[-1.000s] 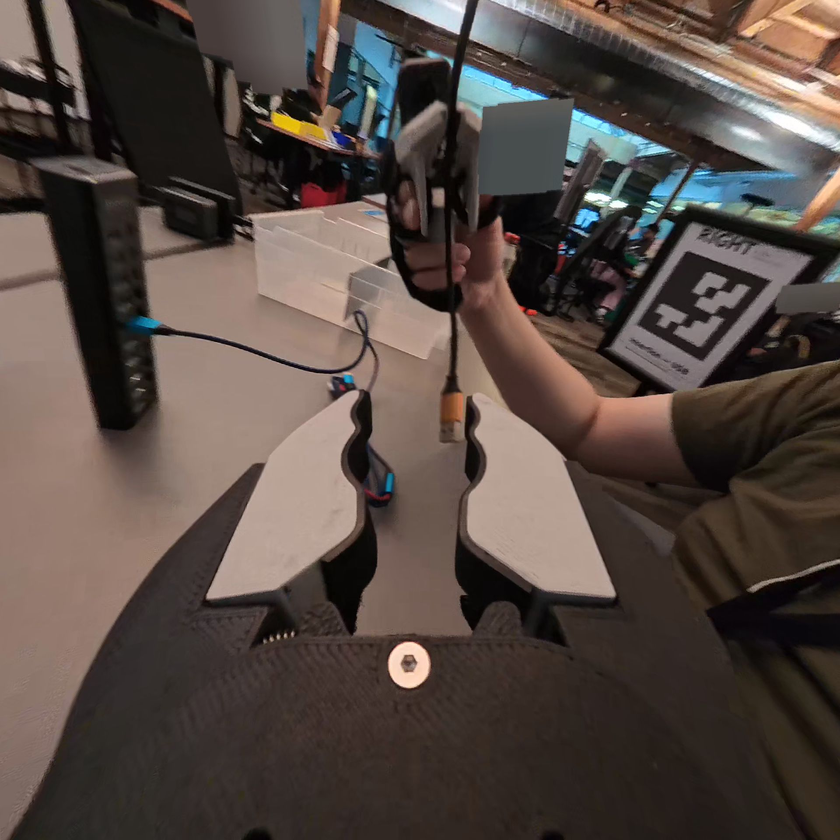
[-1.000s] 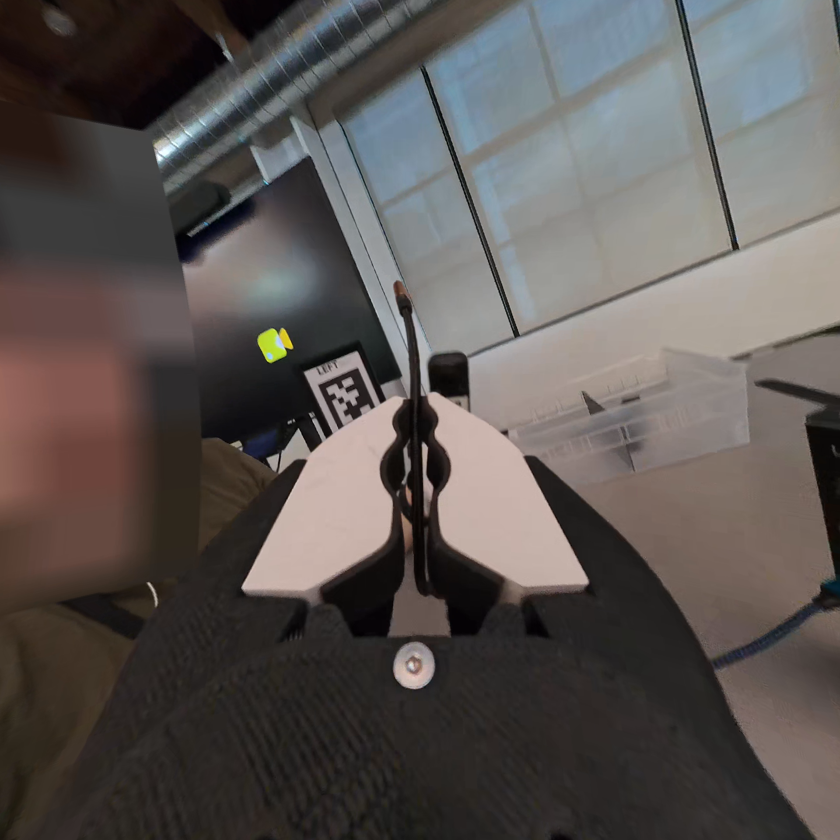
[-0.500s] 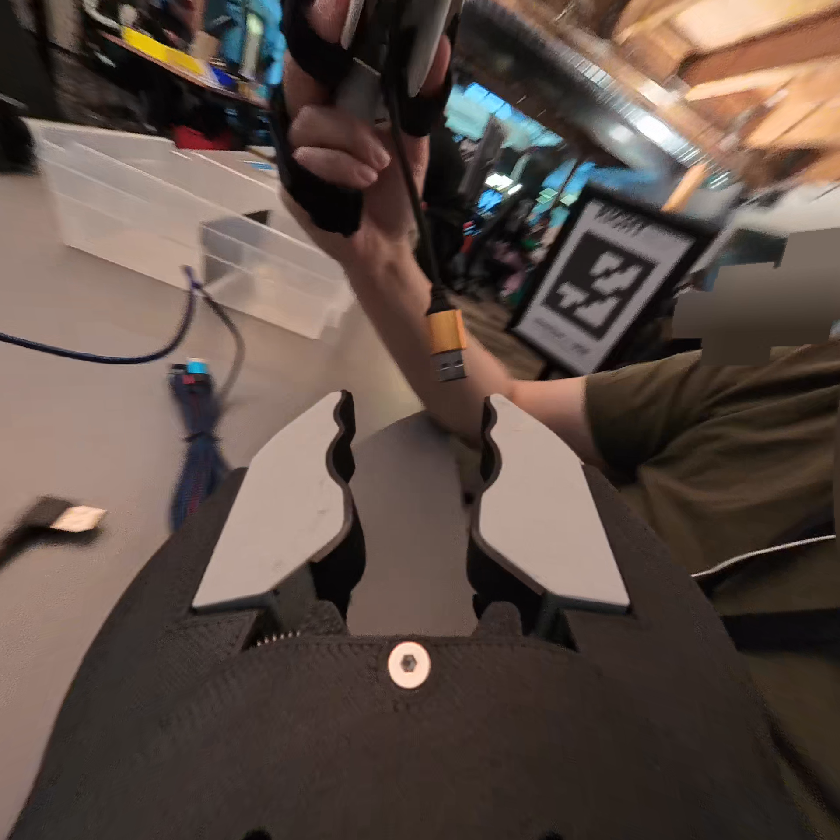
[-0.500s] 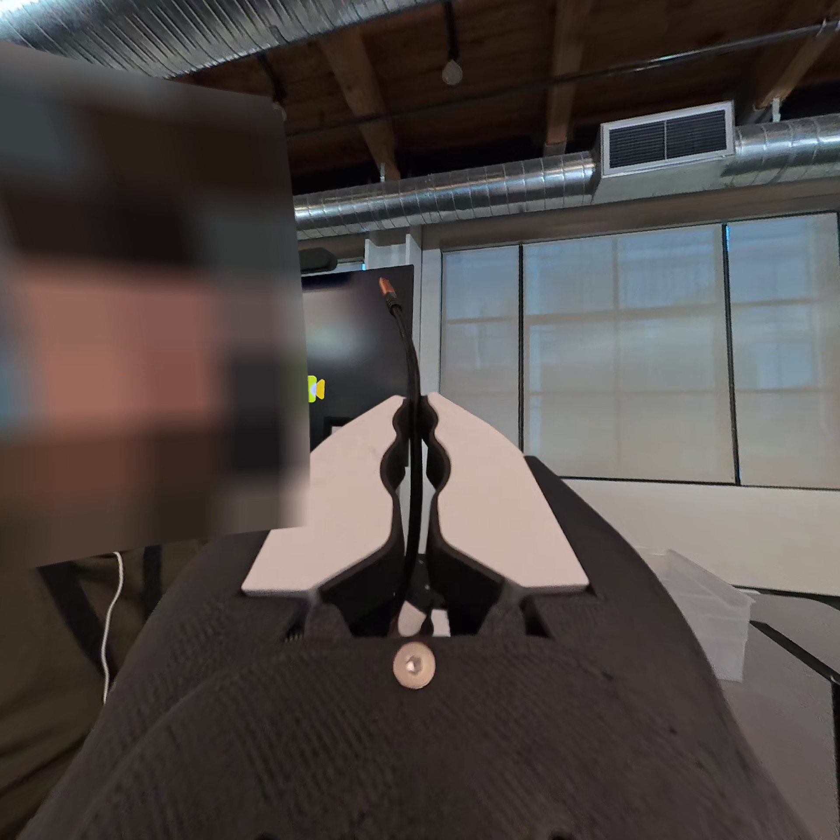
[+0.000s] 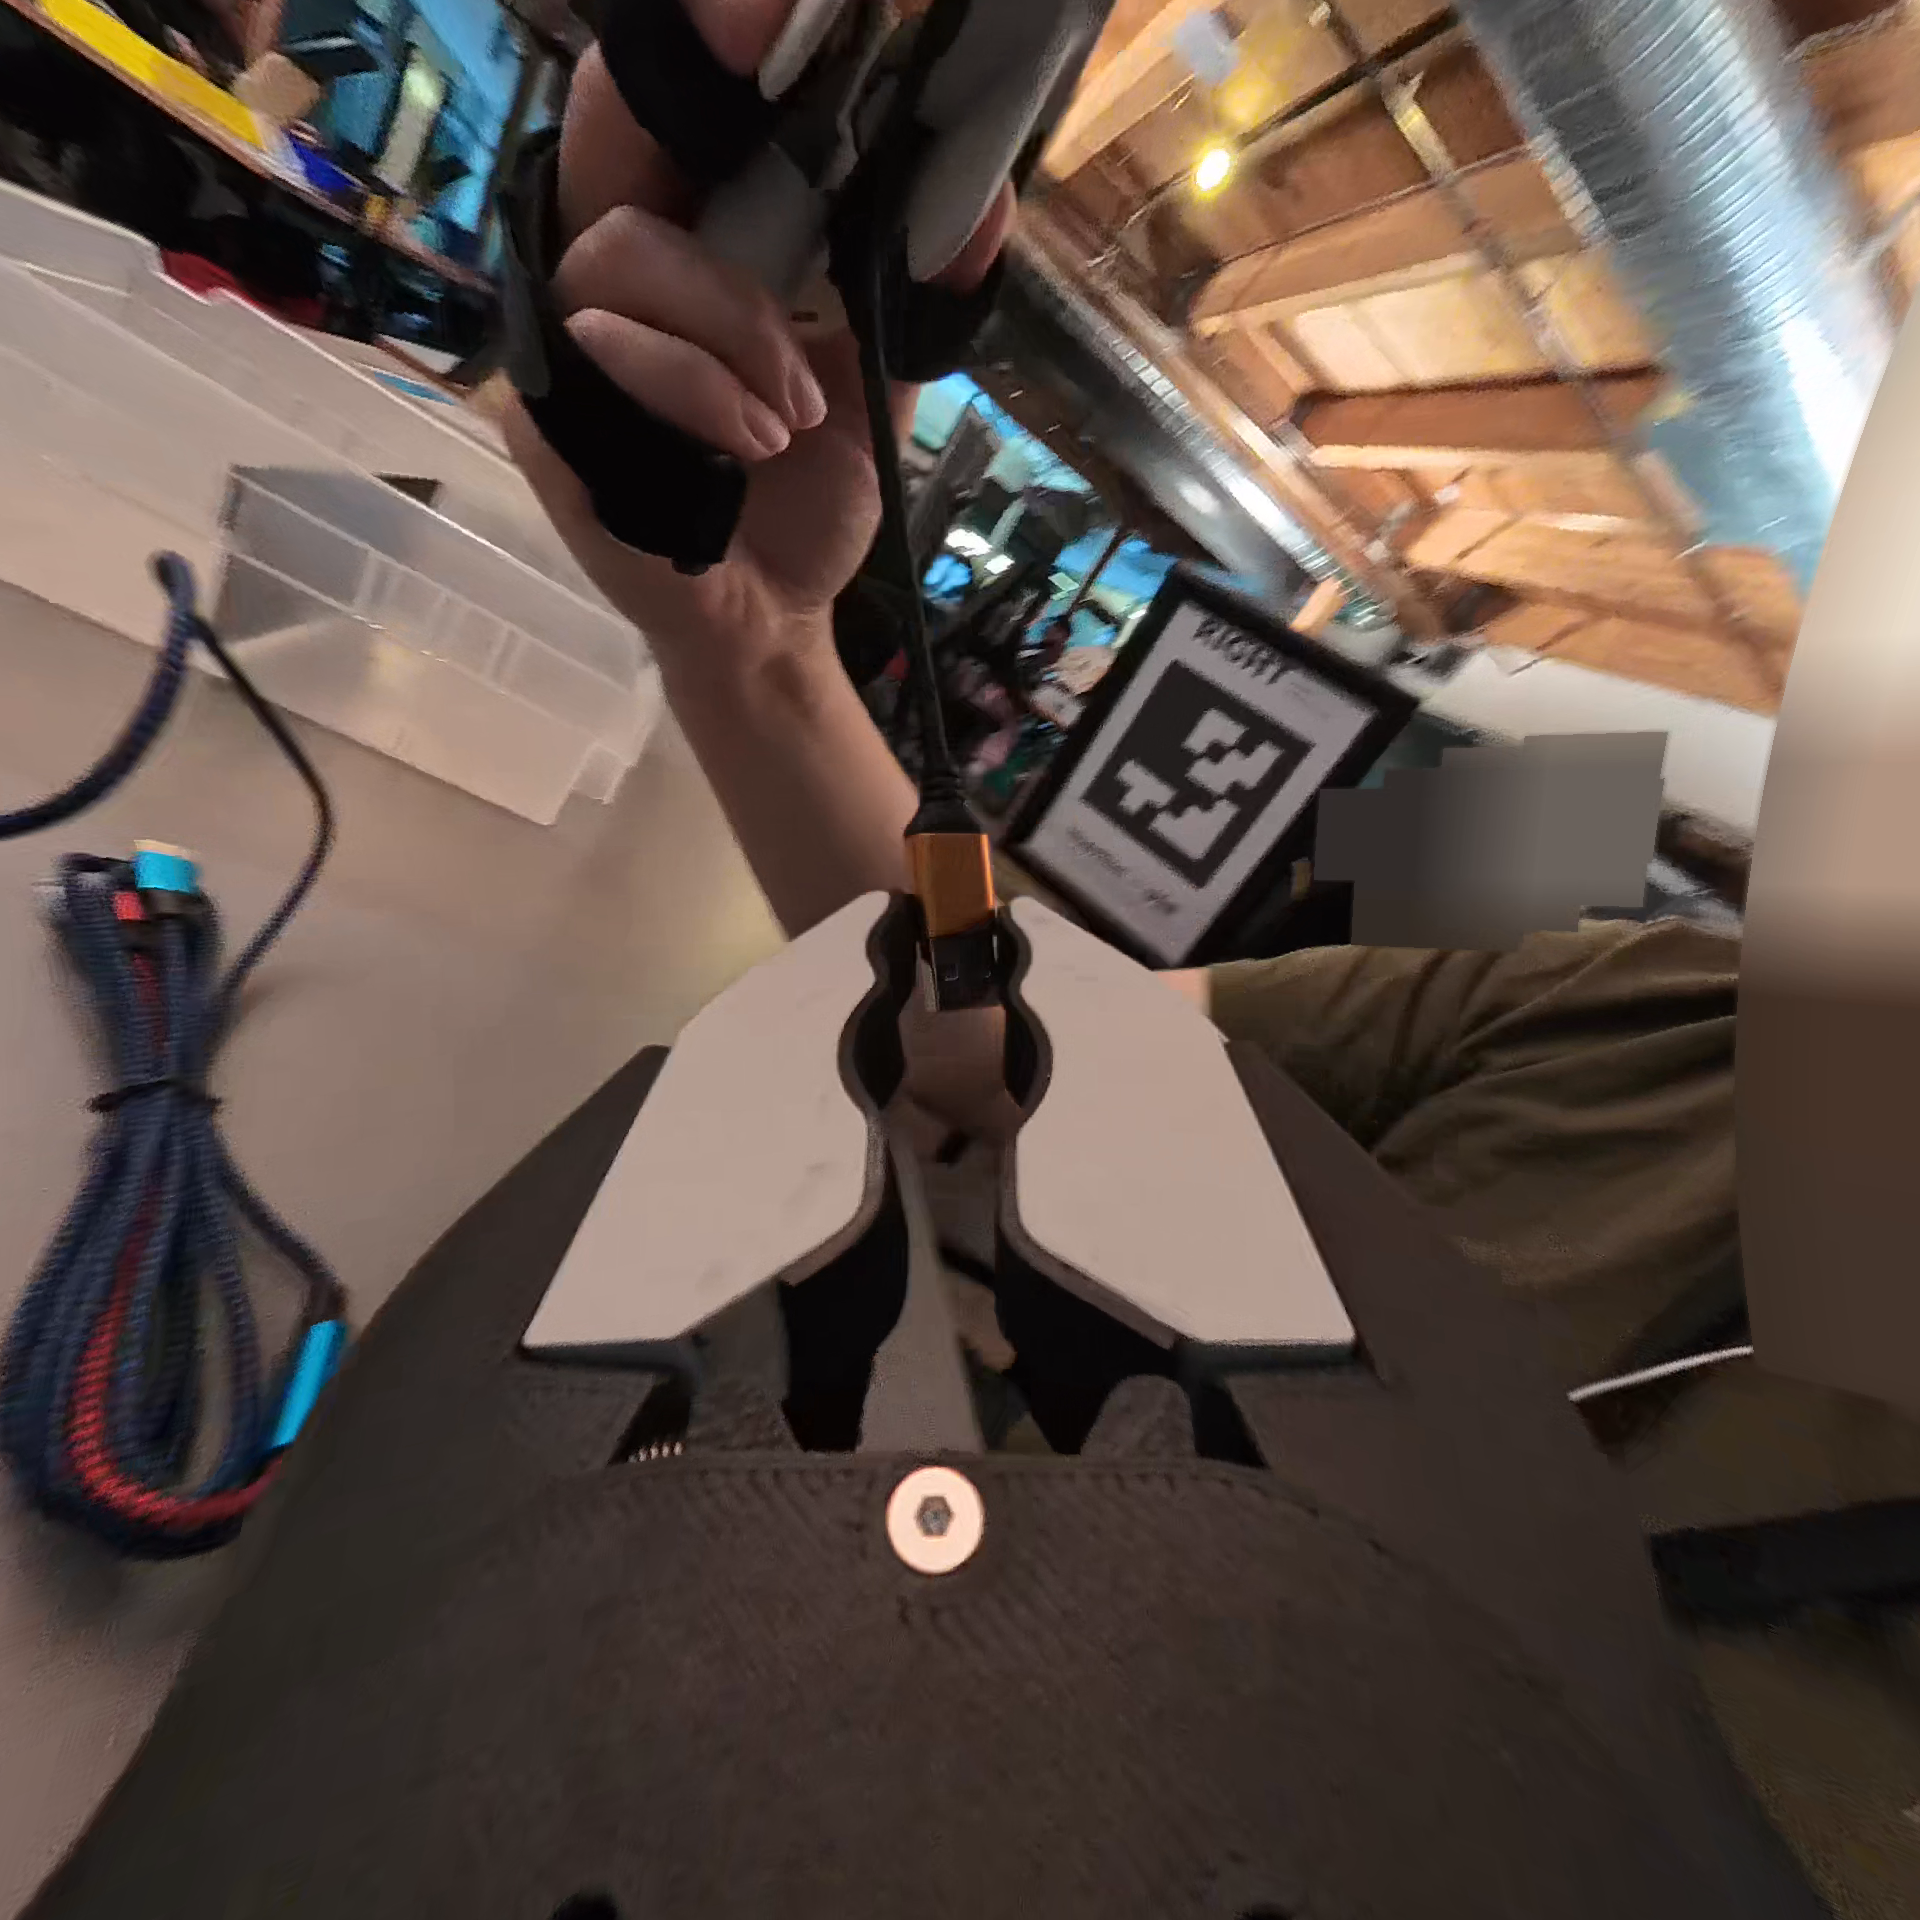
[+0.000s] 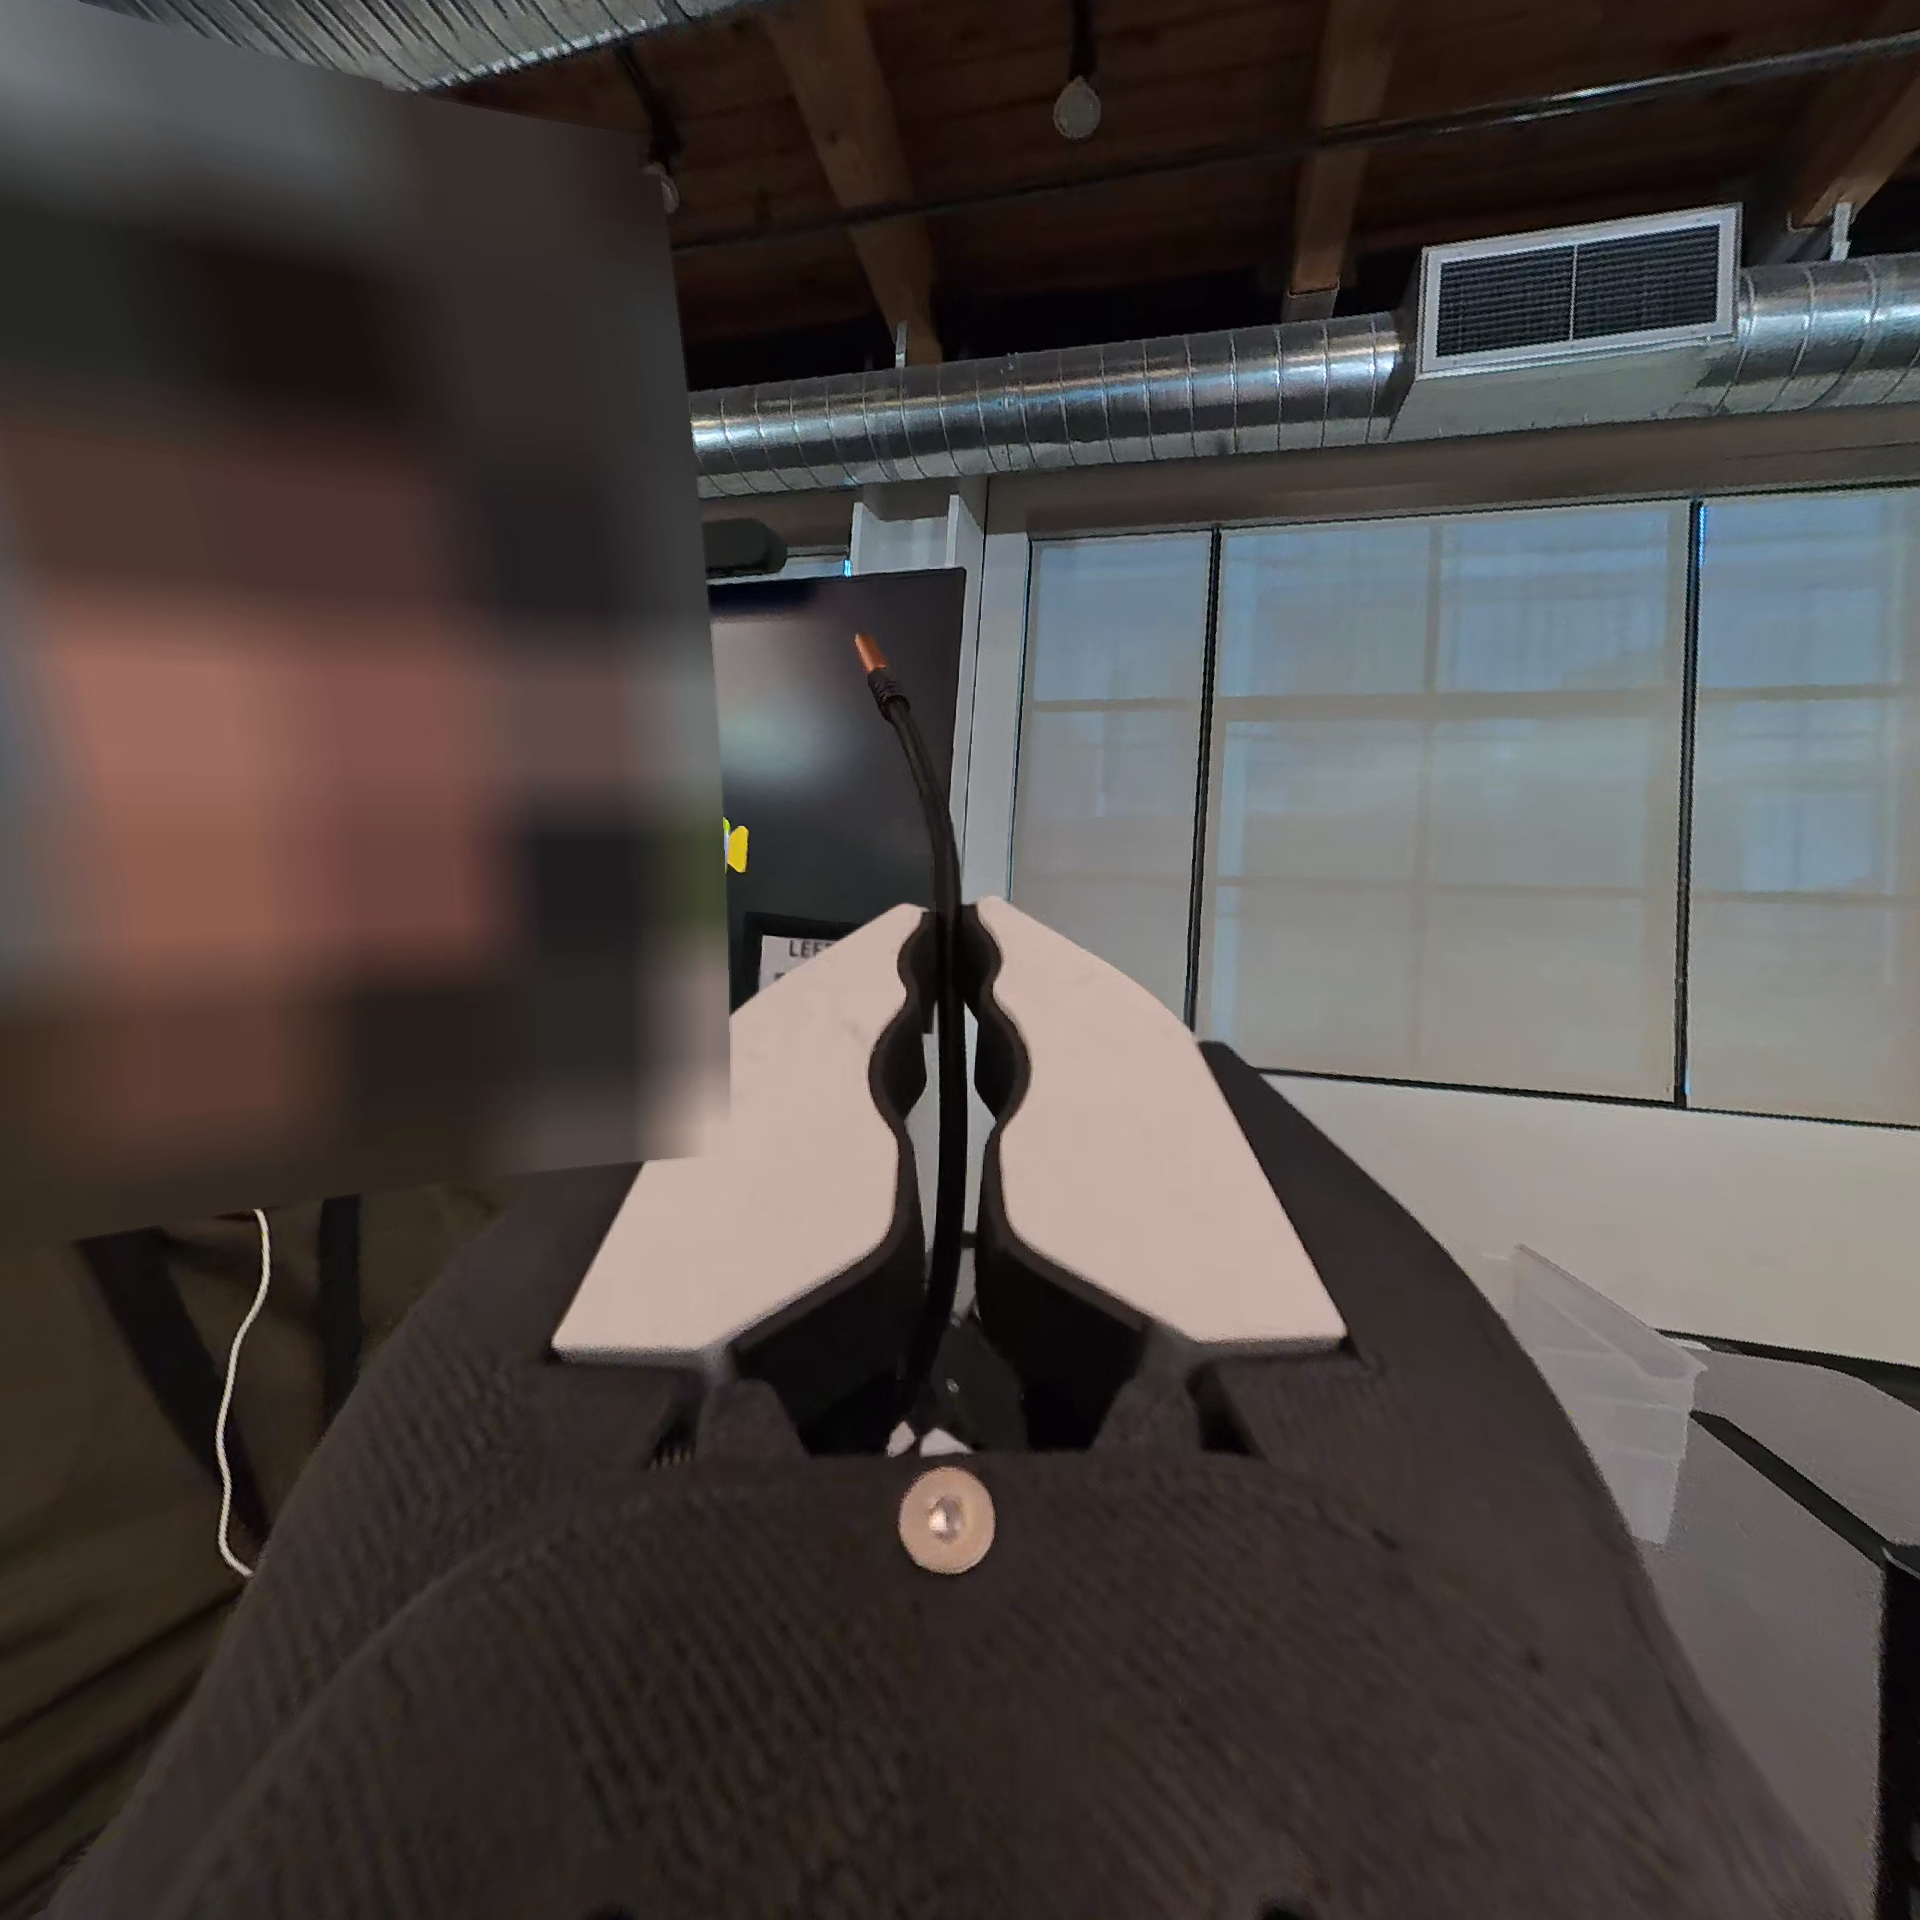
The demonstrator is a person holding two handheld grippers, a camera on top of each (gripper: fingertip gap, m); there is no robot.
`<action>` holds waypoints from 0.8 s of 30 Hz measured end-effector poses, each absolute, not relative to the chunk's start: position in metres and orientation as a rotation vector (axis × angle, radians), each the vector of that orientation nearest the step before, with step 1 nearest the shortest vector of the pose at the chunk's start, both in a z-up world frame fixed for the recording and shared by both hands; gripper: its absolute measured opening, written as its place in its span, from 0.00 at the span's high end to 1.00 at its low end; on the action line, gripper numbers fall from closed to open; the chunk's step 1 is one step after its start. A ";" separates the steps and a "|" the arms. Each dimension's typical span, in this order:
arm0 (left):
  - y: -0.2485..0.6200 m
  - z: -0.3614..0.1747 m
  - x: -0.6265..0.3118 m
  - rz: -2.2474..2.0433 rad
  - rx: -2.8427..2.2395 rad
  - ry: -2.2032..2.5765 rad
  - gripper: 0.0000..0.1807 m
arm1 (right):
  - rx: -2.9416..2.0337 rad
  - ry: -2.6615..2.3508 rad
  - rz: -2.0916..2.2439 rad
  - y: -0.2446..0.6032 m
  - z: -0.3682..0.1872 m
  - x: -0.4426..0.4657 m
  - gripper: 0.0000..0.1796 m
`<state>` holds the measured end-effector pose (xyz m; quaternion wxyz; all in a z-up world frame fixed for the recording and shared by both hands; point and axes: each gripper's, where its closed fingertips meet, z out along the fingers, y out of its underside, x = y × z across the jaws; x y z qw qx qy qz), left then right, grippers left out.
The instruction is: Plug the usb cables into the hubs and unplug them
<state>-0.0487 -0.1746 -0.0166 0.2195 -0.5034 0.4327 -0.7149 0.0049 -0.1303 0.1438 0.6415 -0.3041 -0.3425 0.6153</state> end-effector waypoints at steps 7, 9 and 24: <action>-0.157 -0.013 -0.066 -1.672 -1.386 1.223 0.93 | -0.702 -0.834 1.328 -0.135 0.138 0.000 0.97; -0.148 -0.006 -0.078 -1.584 -1.359 1.222 0.93 | -0.704 -0.817 1.288 -0.134 0.139 0.001 0.88; -0.087 0.022 -0.141 -0.652 -1.314 1.275 0.93 | -0.996 -1.024 1.201 -0.170 0.121 -0.052 0.86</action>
